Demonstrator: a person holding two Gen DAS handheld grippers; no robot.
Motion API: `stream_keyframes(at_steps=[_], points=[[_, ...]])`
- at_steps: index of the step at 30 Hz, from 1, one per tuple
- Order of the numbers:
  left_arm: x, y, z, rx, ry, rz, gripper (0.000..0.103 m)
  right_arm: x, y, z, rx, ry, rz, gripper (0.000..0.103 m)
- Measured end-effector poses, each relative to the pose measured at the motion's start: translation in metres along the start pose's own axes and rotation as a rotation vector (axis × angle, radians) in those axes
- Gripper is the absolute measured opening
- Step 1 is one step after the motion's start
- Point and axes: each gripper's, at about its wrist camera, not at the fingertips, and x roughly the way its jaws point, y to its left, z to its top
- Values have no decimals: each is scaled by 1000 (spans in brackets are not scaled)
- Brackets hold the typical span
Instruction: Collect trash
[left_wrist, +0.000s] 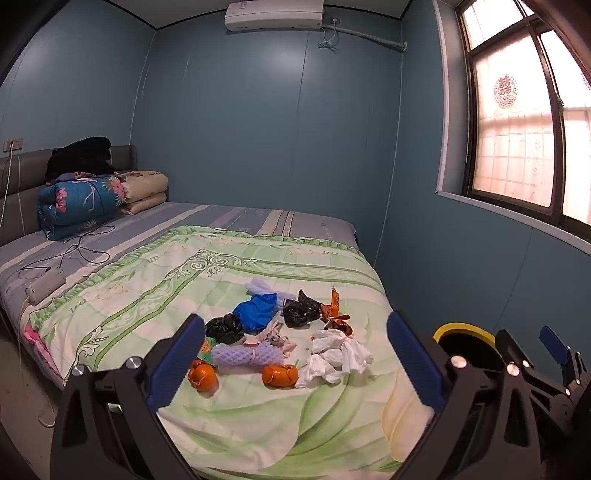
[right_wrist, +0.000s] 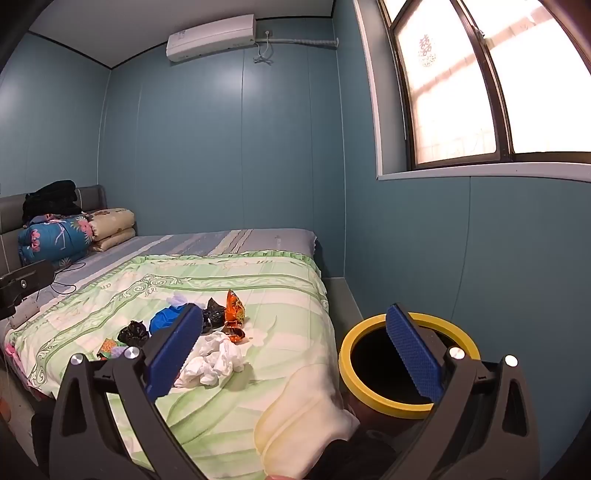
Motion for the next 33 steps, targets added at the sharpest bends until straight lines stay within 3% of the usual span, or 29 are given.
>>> stream_keyframes(at_steps=[33], points=[[-2,4,4,-6,-3,-6,95,2,-2,0,10,14,6,95]])
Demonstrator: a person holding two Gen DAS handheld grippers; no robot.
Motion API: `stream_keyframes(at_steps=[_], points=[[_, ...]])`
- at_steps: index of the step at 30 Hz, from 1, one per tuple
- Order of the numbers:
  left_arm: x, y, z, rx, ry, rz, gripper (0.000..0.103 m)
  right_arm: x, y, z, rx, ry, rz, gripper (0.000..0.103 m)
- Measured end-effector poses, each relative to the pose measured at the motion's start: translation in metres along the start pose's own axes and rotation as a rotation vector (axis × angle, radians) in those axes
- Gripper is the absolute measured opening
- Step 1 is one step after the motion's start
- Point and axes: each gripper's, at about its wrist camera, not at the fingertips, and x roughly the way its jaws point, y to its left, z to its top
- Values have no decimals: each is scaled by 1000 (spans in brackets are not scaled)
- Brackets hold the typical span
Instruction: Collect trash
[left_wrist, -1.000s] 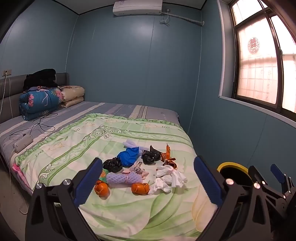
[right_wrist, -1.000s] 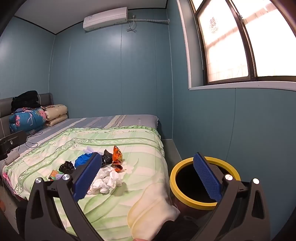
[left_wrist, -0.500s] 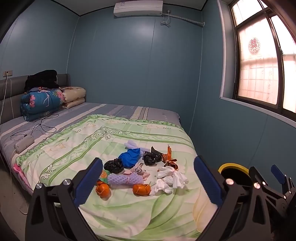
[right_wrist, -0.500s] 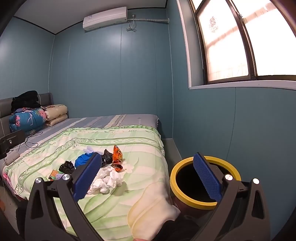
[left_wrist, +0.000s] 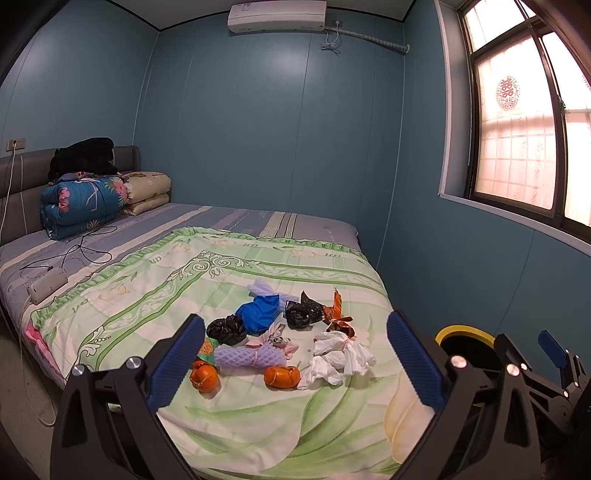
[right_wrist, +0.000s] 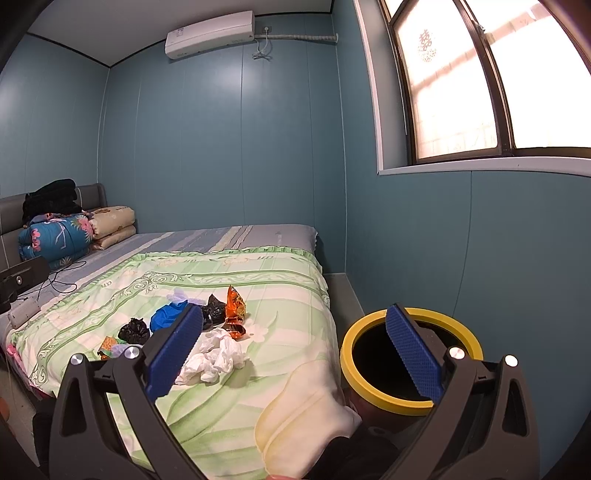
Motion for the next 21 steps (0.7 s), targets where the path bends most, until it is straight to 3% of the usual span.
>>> stream_keyframes(at_steps=[21], points=[[2,-1,-4,-8,7,0,95,2,1,-3,-1,10,3,95]])
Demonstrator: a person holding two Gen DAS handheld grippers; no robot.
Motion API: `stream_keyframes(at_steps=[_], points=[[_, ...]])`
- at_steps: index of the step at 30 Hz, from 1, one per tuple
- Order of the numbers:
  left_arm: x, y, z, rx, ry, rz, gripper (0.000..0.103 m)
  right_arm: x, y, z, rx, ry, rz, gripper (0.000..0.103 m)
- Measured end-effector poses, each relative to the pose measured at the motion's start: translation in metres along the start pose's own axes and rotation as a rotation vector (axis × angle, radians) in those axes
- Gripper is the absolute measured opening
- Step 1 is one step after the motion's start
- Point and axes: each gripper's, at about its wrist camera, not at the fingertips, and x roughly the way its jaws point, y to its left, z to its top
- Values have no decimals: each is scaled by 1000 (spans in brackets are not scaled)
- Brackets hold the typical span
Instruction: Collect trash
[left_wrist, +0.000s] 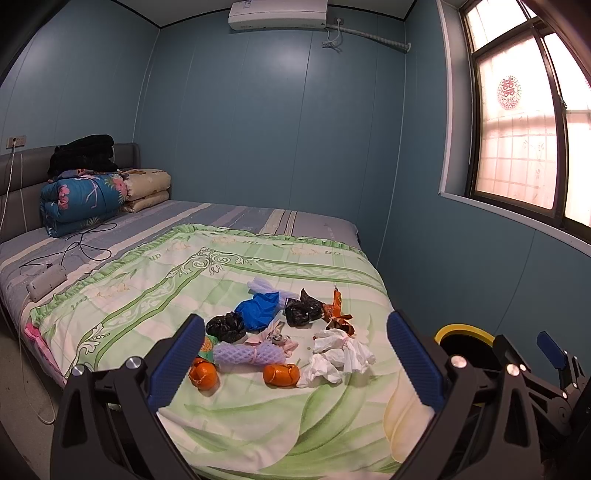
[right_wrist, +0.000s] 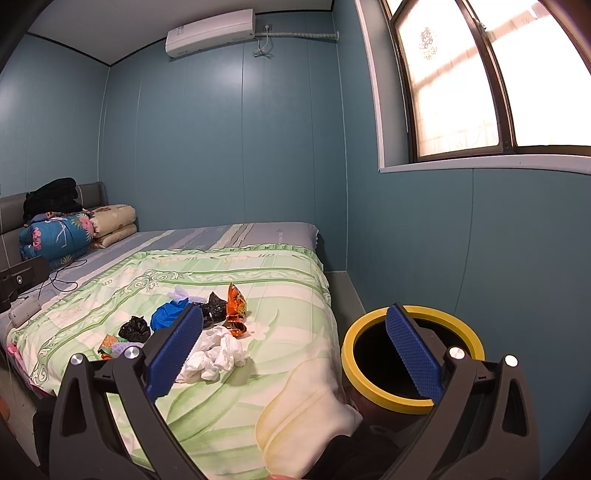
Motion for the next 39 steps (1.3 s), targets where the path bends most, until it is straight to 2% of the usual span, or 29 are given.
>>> stream_keyframes(at_steps=[39], points=[[1,2,1,-7,8,4,95,3,-2,0,6,10,-3,95]])
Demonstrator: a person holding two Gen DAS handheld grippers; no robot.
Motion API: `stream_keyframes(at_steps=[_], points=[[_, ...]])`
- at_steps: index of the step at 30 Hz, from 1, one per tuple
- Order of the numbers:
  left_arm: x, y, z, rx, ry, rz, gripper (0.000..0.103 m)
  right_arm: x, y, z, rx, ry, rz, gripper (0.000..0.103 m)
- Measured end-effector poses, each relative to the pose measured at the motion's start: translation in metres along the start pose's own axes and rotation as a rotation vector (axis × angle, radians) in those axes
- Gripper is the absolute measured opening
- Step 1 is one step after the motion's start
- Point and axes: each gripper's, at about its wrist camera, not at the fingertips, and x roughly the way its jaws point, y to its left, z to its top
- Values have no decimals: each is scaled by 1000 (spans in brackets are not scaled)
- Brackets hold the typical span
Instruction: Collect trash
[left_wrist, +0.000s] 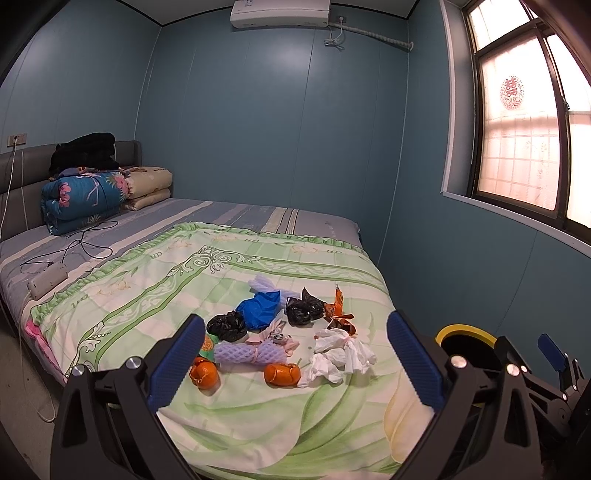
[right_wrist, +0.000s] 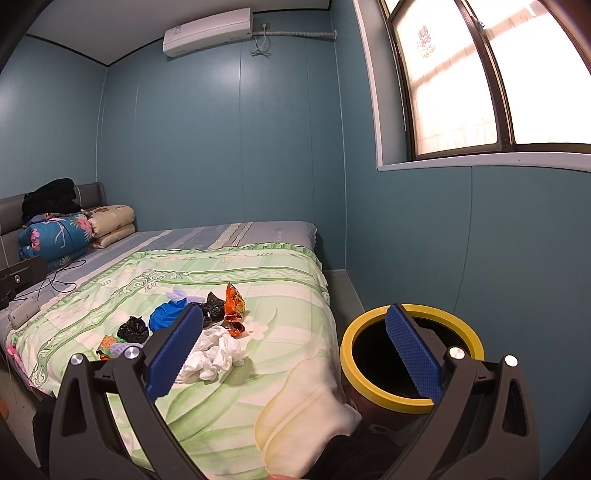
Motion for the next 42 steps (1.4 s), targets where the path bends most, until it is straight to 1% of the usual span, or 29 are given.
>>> stream_keyframes(at_steps=[5,11,13,15,16,18,20,21,23,24,27,28,30,32,34,39,42], points=[[0,0,1,1,6,-3,95,2,0,0,-4,6,3,95],[1,5,3,-1,-15,6,95,7,1,-1,-17,5,-17,95],[4,11,4,8,-26,-5,95,12,0,0,-14,9,-9,95],[9,19,7,14,-18,-19,95,19,-1,0,-20,1,19,95],[13,25,8,13,-10,-31,95,24,1,0,-40,1,18,95],[23,38,9,-1,8,-47,95,37,4,0,-77,39,16,95],[32,51,7,-12,24,-73,95,51,2,0,-62,81,50,95],[41,59,4,-4,43,-73,95,59,2,-1,-53,107,63,95],[50,67,-2,18,58,-59,95,72,5,-3,-63,147,96,95],[58,73,-9,45,73,-39,95,80,8,-4,-76,162,105,95],[74,86,-24,91,103,-38,95,100,17,-10,-122,173,108,95],[80,91,-30,101,119,-44,95,107,20,-13,-136,182,111,95],[97,105,-44,107,188,-51,95,121,24,-19,-147,210,143,95],[112,119,-55,87,249,-65,95,134,28,-27,-150,253,192,95],[126,133,-65,66,296,-41,95,150,33,-38,-155,303,240,95],[158,160,-80,-5,386,-23,95,166,44,-55,-144,352,320,95],[176,172,-87,-60,438,-32,95,174,51,-60,-157,359,334,95]])
